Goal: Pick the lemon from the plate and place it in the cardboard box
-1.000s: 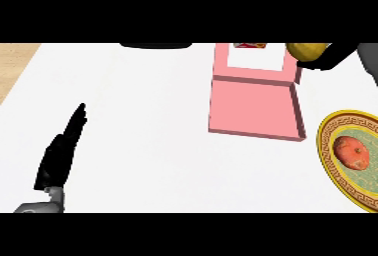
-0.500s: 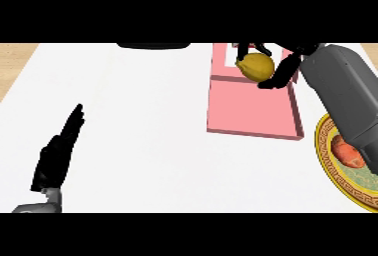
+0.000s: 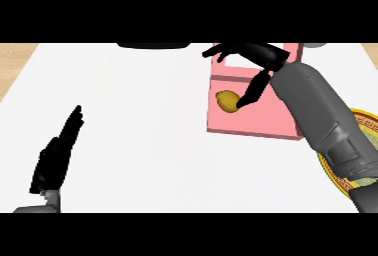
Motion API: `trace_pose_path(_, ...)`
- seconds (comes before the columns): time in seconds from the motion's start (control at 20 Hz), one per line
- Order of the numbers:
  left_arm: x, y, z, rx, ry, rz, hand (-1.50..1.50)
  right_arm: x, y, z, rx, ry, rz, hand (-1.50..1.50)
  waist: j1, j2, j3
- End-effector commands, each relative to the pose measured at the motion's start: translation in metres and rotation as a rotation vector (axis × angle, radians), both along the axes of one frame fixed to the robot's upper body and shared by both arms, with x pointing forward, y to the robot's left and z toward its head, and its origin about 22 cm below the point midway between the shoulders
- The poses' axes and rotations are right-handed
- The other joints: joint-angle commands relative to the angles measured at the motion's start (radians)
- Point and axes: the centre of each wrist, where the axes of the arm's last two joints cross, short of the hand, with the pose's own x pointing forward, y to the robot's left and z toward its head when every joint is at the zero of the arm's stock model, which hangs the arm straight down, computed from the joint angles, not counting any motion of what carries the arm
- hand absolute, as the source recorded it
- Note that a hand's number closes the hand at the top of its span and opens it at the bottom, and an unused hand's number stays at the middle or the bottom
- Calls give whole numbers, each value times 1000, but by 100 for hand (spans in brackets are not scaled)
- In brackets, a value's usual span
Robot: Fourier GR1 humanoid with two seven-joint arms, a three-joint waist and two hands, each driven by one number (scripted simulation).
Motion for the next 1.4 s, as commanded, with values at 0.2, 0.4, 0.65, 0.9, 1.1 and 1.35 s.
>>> trace_pose_path(0.2, -2, 7, -1, 17, -17, 1, 0, 7, -34, -1, 378, 173, -156, -150, 4, 4, 0)
trace_pose_path(0.4, 7, -17, 10, -10, -21, -19, 0, 14, -43, 17, 535, 285, -168, -150, 13, 8, 1)
trace_pose_path(0.65, 11, -3, -1, 8, -38, -35, 0, 11, -123, 55, 624, 280, -318, -150, 37, 29, 1)
trace_pose_path(0.9, 17, -13, 16, -9, -56, -64, 0, -4, -181, 70, 673, 228, -486, -150, 69, 45, 4)
trace_pose_path(1.1, 20, -19, 16, -6, -56, -89, 0, -15, -209, 78, 690, 230, -495, -150, 84, 55, 5)
trace_pose_path(1.35, 24, -24, 19, 1, -71, -100, 0, -32, -244, 92, 683, 208, -462, -150, 91, 66, 9)
